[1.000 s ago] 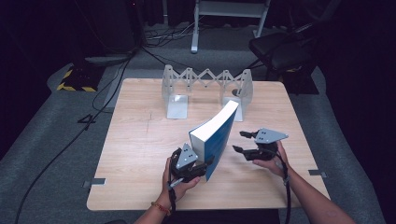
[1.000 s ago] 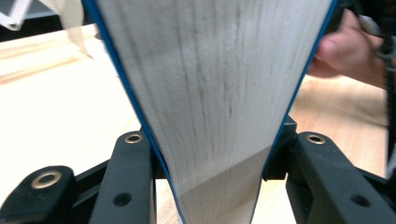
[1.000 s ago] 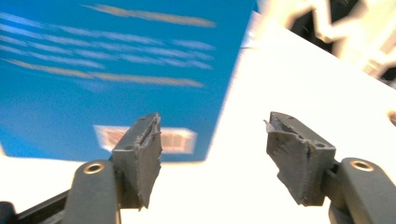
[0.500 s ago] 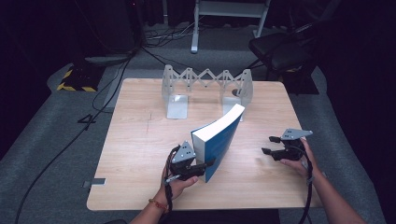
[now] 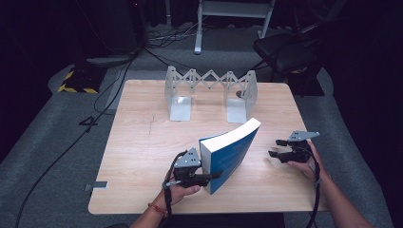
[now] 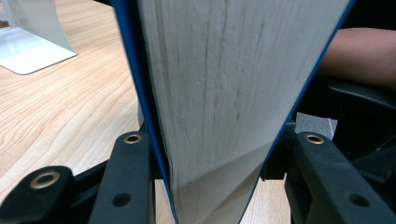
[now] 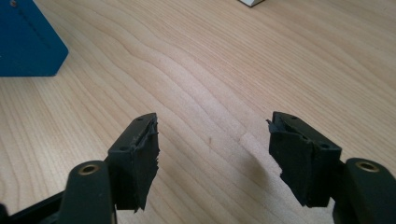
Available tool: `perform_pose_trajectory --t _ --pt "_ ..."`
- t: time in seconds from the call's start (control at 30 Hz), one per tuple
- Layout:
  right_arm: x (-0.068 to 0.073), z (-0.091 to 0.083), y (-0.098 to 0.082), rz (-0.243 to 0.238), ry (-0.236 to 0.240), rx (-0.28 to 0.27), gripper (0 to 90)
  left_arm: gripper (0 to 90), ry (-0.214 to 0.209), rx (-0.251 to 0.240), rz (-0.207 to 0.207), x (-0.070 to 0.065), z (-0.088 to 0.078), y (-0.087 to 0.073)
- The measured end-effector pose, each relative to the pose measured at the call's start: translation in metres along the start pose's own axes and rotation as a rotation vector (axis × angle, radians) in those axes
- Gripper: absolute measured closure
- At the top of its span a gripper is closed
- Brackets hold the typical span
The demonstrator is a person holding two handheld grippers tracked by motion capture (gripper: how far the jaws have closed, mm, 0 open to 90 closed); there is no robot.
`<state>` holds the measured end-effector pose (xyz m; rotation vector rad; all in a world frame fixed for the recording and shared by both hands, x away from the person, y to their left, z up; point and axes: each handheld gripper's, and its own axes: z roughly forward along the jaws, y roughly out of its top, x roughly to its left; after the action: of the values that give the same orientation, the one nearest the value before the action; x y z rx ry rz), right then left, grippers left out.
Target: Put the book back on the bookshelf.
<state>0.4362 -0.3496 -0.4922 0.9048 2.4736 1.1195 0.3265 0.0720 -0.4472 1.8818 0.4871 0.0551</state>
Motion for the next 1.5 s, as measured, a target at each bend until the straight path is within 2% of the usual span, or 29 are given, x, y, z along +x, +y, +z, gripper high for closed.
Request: perform_pose_trajectory --t 0.4,0.6,0.67,0.77,0.87,1.13,1.23,1.27,1.33,1.5 --pt "0.001 0.008 -0.003 -0.013 0.032 0.019 31.5 57.5 0.000 0.004 0.023 0.000 0.001 0.000" --pt "0.004 0.011 -0.002 -0.028 0.055 0.014 30.8 57.4 -0.001 0.005 0.019 0.000 0.000 0.000" --pt "0.004 0.011 -0.002 -0.034 0.054 0.014 30.6 57.3 -0.003 0.005 0.017 0.000 0.000 0.000" --pt "0.006 0.013 -0.002 -0.057 0.051 0.013 25.6 57.1 -0.006 0.005 0.018 0.001 0.001 0.000" --pt "0.006 0.015 -0.003 -0.056 0.049 0.007 24.3 57.1 -0.007 0.005 0.019 0.001 0.001 0.000" --pt "0.008 0.017 0.000 -0.057 0.046 0.009 26.3 57.0 -0.013 0.007 0.019 0.001 0.001 0.000" --pt "0.009 0.017 0.002 -0.070 0.066 0.023 26.4 56.9 -0.014 0.008 0.019 0.001 0.001 0.000" --pt "0.010 0.018 0.002 -0.087 0.080 0.023 23.4 56.9 -0.015 0.008 0.019 0.001 0.001 0.000" --pt "0.013 0.020 0.004 -0.113 0.102 0.024 22.9 56.8 -0.015 0.008 0.019 0.001 0.001 0.000" --pt "0.021 0.023 0.007 -0.134 0.180 0.010 27.0 56.5 -0.018 0.007 0.017 0.001 0.002 -0.001"
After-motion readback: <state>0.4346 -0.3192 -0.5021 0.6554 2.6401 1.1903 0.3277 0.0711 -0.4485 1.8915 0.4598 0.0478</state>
